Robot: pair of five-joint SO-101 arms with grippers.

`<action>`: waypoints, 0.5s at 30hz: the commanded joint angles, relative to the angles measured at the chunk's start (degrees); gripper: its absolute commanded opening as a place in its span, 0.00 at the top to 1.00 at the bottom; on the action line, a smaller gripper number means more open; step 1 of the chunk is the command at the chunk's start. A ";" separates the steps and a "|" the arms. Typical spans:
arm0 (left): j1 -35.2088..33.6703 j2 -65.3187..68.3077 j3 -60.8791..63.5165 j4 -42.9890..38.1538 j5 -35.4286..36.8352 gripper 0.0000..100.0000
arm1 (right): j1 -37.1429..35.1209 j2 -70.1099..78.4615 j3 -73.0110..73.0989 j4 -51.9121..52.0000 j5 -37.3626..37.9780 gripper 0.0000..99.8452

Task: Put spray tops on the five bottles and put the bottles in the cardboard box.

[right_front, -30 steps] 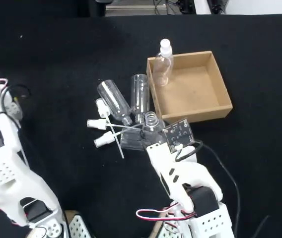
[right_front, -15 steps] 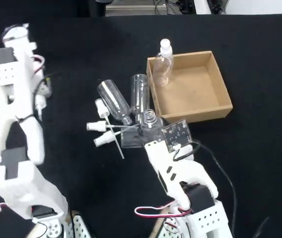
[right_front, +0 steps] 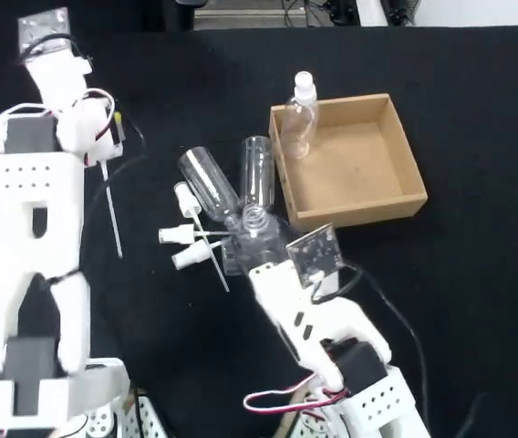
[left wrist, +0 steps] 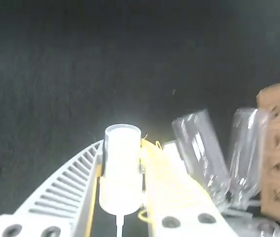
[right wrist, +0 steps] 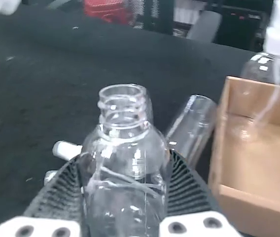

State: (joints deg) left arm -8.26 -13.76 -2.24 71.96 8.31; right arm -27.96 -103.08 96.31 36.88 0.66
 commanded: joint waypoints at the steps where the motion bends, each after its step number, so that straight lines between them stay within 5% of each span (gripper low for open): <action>1: 2.42 -7.38 0.31 -7.47 0.62 0.97 | -3.25 -5.32 -3.21 -3.34 2.11 0.99; 7: 11.47 -15.65 -0.40 -19.16 0.62 0.97 | -3.60 -5.23 -3.03 -9.58 7.91 0.99; 15: 20.97 -22.51 5.76 -29.01 0.62 0.97 | 2.73 -5.23 -0.66 -9.67 1.41 0.99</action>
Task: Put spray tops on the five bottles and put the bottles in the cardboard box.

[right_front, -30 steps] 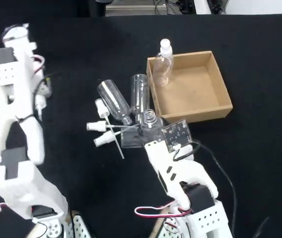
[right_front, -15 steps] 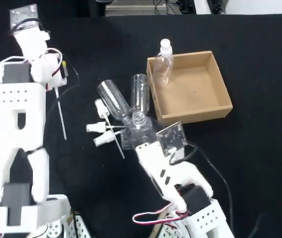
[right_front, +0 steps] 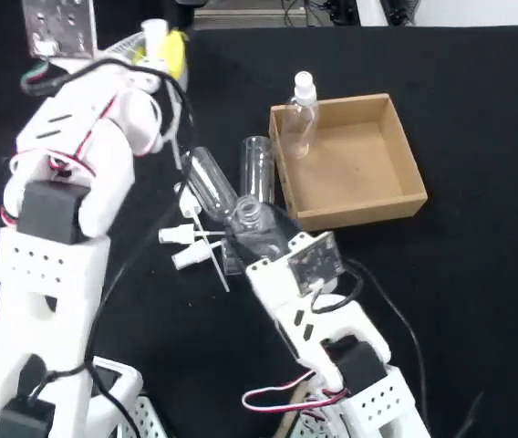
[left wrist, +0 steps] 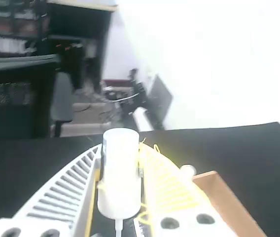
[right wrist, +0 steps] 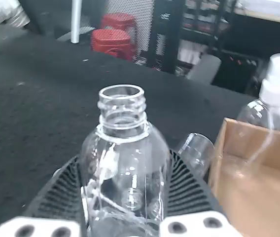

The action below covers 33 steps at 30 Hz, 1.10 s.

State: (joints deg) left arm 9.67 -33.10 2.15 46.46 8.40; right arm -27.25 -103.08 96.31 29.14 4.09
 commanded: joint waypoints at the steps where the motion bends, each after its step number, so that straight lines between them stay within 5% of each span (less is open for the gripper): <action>1: 4.00 -3.96 2.68 -3.78 0.53 0.97 | 1.76 -5.23 -0.31 -2.20 -1.93 0.99; 15: 14.73 -14.68 15.78 -13.45 0.62 0.97 | 1.76 -5.23 0.04 -2.02 -2.20 0.99; 26: 15.16 -19.16 21.49 -18.64 0.70 0.97 | 1.76 -5.23 0.04 -1.93 -2.20 0.99; 33: 15.08 -22.59 23.52 -18.81 7.47 0.97 | 1.76 -5.23 0.04 -1.93 -2.20 0.99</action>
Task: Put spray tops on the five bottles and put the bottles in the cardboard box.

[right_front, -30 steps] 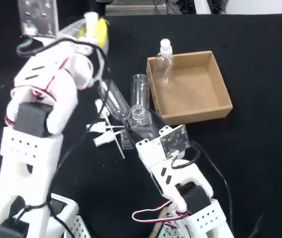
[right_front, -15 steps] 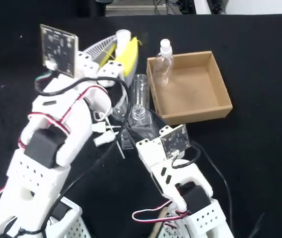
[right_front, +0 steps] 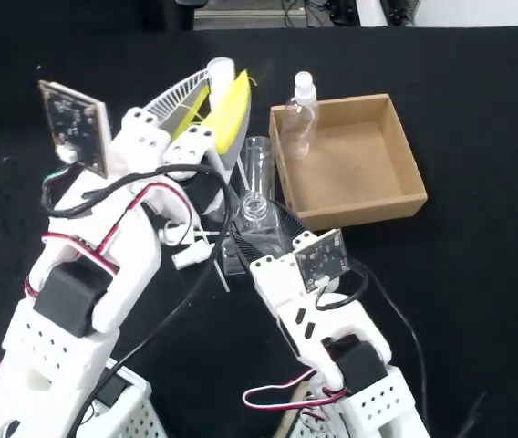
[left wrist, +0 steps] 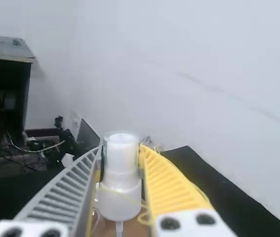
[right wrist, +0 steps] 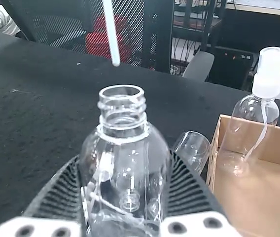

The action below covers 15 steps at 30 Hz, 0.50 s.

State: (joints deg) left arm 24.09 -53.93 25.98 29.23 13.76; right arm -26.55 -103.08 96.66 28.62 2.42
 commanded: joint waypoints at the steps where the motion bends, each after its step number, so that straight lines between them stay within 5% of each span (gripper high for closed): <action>1: 0.66 -1.76 -0.13 -1.49 2.20 0.97 | 1.05 -5.23 -0.31 -1.41 -0.53 0.99; 15: 0.66 1.49 0.92 -1.58 2.29 0.97 | 1.05 -5.23 -0.31 -1.67 -0.53 0.99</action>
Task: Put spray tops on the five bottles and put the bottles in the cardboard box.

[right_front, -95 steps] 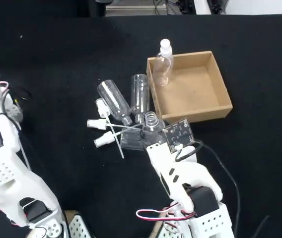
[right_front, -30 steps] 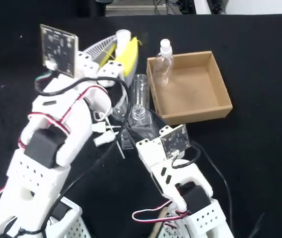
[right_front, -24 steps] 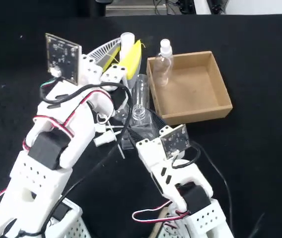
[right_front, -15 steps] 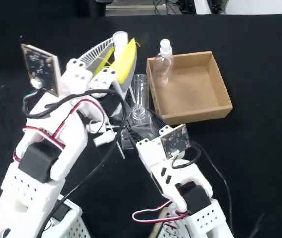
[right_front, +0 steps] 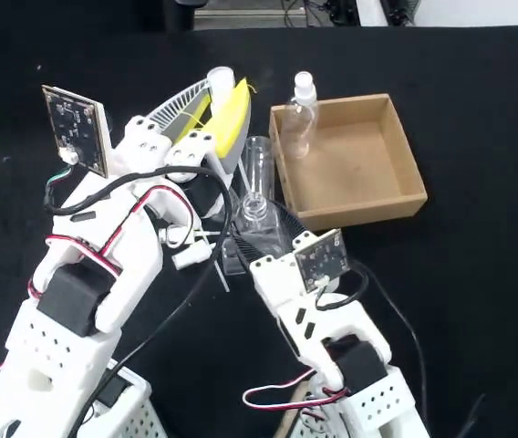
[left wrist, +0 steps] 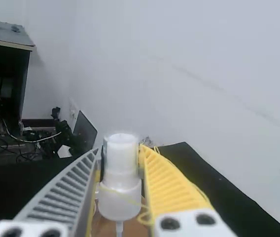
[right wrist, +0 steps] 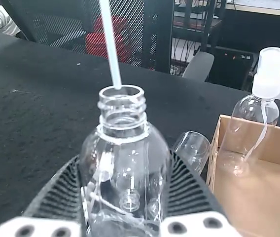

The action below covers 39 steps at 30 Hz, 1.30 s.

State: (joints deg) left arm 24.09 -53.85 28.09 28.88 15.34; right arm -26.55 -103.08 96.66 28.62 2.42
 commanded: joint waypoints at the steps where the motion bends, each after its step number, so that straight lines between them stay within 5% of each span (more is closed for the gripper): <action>1: 0.66 2.11 -1.19 -1.32 0.79 0.97 | 1.05 -5.23 -0.31 -1.67 -0.53 0.99; 12: 3.74 5.71 3.91 -0.70 0.70 0.95 | 1.05 -5.23 -0.31 -1.76 -0.53 0.99; 18: 5.41 5.63 4.88 8.44 0.88 0.72 | 1.05 -5.23 -0.31 -1.76 -0.53 0.99; 30: -9.54 -16.79 12.70 10.02 0.44 0.73 | 1.05 -5.23 -0.31 -1.49 -0.53 0.99; 39: -25.98 -20.13 46.37 -13.36 0.97 0.73 | 9.05 -5.23 -6.55 3.78 -0.62 0.99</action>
State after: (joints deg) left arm 0.88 -72.75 65.10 24.75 15.43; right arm -23.03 -103.08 96.66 29.05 2.33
